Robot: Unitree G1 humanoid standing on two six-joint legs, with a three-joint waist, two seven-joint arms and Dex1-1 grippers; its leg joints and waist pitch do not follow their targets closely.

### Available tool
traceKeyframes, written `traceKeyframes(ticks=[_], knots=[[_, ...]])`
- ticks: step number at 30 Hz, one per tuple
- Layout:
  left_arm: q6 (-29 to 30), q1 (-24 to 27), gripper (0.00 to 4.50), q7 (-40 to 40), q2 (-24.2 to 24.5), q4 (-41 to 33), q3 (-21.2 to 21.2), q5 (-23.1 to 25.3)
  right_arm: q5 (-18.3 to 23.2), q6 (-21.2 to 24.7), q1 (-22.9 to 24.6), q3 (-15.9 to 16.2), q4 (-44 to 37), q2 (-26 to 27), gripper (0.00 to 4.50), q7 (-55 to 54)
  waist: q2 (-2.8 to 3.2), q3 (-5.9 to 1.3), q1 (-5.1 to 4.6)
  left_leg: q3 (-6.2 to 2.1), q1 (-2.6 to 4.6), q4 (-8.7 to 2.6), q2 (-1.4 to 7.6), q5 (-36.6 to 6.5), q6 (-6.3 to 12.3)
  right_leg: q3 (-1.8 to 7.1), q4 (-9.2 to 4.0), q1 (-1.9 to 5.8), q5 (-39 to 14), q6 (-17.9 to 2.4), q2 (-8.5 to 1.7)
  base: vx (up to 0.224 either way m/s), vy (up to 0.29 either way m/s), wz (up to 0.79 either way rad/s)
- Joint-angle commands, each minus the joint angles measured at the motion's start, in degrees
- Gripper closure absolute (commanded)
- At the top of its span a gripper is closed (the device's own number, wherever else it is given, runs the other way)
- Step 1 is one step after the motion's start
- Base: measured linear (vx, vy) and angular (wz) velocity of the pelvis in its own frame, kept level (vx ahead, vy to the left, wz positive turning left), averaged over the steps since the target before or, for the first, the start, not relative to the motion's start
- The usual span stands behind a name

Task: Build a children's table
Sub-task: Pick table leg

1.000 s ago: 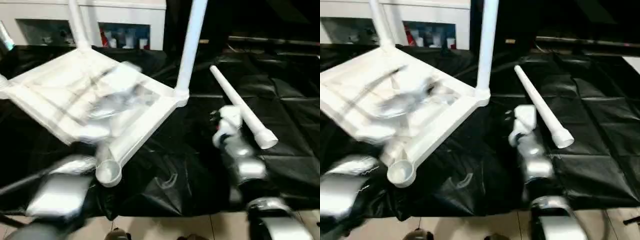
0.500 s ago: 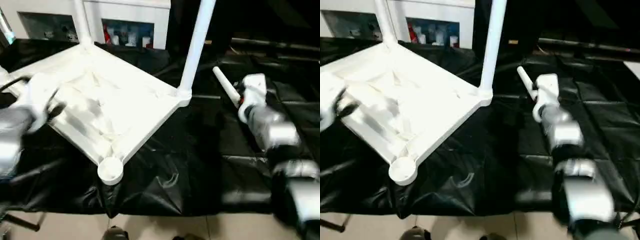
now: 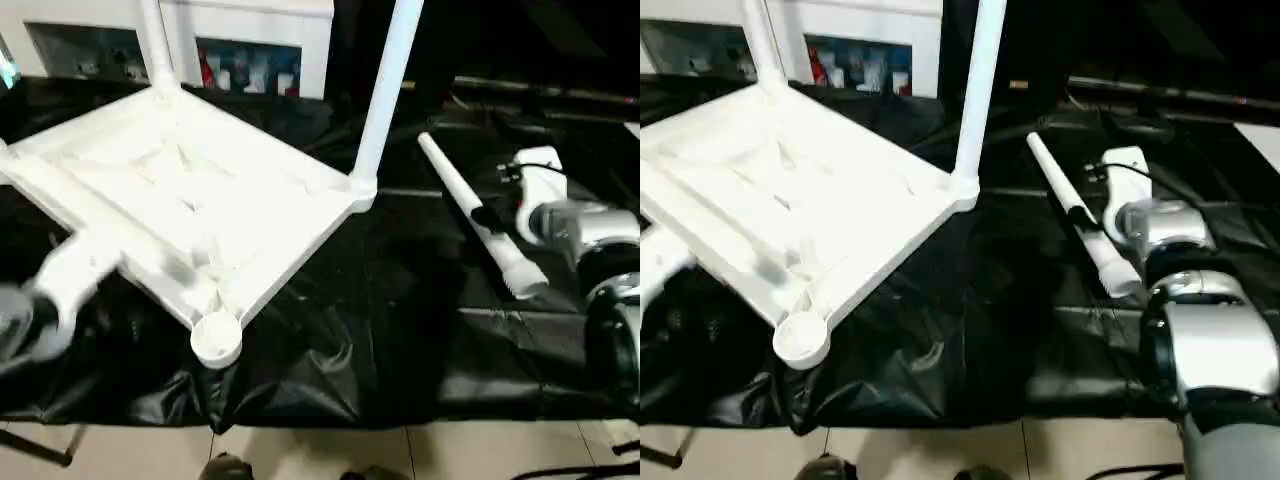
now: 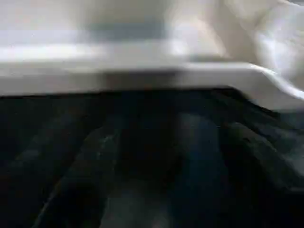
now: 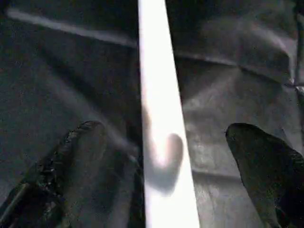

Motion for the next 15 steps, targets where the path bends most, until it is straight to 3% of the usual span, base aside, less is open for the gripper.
traceKeyframes(ticks=[1,3,6,15], knots=[[1.1,0.1,0.4,-0.9,0.3,-2.4,-0.1,-1.9,-1.2,1.3,-0.8,0.5,1.4,-1.2,0.0,1.2,0.84,-3.54,0.04,0.12,0.57,-3.48,0.84,-10.5,-1.65,2.76,-3.98,2.67,-7.1,-12.6,-3.66,0.0,0.0,0.0],[1.3,0.0,0.28,-0.9,-0.3,-2.8,-0.1,-2.4,-1.3,1.5,-0.7,0.6,1.9,-1.2,0.0,1.7,0.95,-3.54,0.15,0.17,0.75,-3.45,0.87,-10.8,-1.6,2.75,-3.99,2.52,-6.6,-12.7,-3.54,0.0,0.0,0.0],[-0.3,-2.3,0.01,1.2,-4.9,-1.5,-1.5,-2.7,-2.1,2.1,0.6,0.9,3.2,-0.7,0.0,1.6,1.0,-3.71,0.29,0.13,0.62,-3.38,0.8,-9.9,-1.93,2.75,-3.75,2.76,-5.0,-13.0,-3.52,0.0,0.0,0.0],[-0.2,-4.5,0.01,3.2,-9.6,-3.6,-2.1,-6.2,-3.8,2.2,2.8,1.9,4.2,-0.1,0.0,0.7,0.83,-4.0,0.4,0.03,0.46,-3.11,0.74,-9.1,-1.79,2.62,-3.48,3.03,-3.8,-13.1,-3.59,0.0,0.0,0.0]])
